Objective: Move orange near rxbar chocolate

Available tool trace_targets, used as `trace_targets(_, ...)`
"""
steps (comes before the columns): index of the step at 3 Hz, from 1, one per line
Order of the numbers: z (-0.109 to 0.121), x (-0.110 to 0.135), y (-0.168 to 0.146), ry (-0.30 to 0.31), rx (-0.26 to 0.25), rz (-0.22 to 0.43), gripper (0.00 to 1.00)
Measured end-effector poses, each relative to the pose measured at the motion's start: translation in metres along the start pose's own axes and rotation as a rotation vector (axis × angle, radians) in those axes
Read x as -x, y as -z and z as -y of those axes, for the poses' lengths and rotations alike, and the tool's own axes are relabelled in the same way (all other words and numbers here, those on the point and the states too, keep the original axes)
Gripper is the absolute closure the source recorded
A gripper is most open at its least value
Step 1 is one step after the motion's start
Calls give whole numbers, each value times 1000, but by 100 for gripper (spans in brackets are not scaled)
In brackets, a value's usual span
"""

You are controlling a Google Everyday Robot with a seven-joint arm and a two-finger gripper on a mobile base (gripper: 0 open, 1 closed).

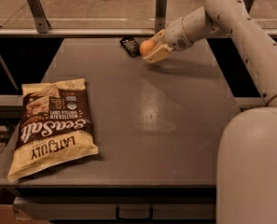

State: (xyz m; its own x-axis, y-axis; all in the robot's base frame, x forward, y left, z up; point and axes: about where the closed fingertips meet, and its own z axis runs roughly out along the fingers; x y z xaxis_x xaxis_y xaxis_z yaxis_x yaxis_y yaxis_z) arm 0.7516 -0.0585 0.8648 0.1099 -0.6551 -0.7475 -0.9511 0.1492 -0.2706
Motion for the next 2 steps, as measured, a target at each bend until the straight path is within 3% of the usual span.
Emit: trace_targets(2,18,-11,-23,-67,-56,-24,36)
